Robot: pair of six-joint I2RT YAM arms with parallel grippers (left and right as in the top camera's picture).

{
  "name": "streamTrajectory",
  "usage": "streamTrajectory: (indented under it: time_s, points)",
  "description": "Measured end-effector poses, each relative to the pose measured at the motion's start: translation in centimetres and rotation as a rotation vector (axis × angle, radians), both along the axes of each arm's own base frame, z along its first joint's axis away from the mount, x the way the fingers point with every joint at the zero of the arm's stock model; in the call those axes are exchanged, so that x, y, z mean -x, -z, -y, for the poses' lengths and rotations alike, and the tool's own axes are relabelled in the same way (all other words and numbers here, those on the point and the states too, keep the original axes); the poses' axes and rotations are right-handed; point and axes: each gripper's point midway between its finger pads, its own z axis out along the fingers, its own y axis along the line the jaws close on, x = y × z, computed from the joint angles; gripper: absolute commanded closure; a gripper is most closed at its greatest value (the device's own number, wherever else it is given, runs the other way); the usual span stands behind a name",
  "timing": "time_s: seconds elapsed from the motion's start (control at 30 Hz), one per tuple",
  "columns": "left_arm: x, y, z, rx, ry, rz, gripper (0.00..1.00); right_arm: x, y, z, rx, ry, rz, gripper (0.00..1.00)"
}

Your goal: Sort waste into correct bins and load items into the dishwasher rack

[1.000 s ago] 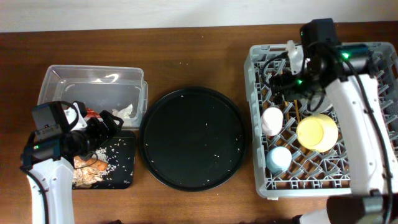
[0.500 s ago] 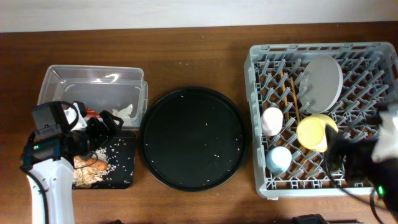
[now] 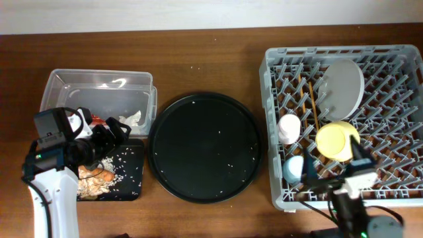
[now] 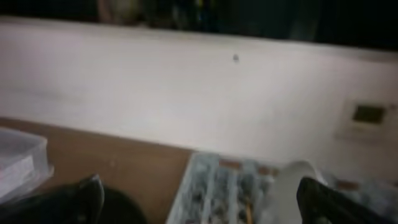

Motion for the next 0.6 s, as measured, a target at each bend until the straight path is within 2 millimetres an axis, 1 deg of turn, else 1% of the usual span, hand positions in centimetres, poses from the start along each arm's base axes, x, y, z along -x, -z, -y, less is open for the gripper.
streamTrajectory:
  time_s: [0.03, 0.07, 0.1, 0.13, 0.2, 0.3, 0.37, 0.5, 0.6]
  points:
    - [0.0, 0.0, 0.0, 0.001, 0.000, -0.002, 0.01, -0.9, 1.7, -0.3, -0.007, -0.014, 0.024, 0.02]
    - [0.0, 0.0, 0.0, 0.001, 0.000, -0.002, 0.01, -1.2, 2.1, -0.4, -0.014, -0.016, 0.040, 0.02]
    - [0.0, 0.0, 0.0, 0.001, 0.000, -0.001, 0.01, -1.6, 3.2, -0.5, -0.019, -0.020, 0.051, 0.02]
    - [0.0, 0.0, 0.0, 0.001, 0.000, -0.002, 0.01, -1.9, 3.4, -0.6, -0.025, -0.024, 0.091, 0.02]
    - [0.0, 0.0, 0.0, 0.001, 0.000, -0.001, 0.01, -2.9, 7.0, -0.7, -0.025, -0.028, 0.043, 0.02]
    - [0.0, 0.0, 0.0, 0.001, 0.000, -0.002, 0.01, -3.4, 9.7, -0.8, -0.020, -0.028, -0.016, 0.02]
    - [0.0, 0.0, 0.0, 0.001, 0.000, -0.002, 0.01, -3.5, 11.7, -0.5, -0.017, -0.015, -0.093, 0.02]
    - [0.0, 0.0, 0.0, 0.001, 0.000, -0.002, 0.01, -3.7, 13.0, 1.4, -0.023, 0.062, -0.145, 0.02]
    - [0.0, 0.0, 0.0, 0.001, 0.000, -0.002, 0.01, -3.7, 13.1, 1.9, -0.025, 0.081, -0.149, 0.02]
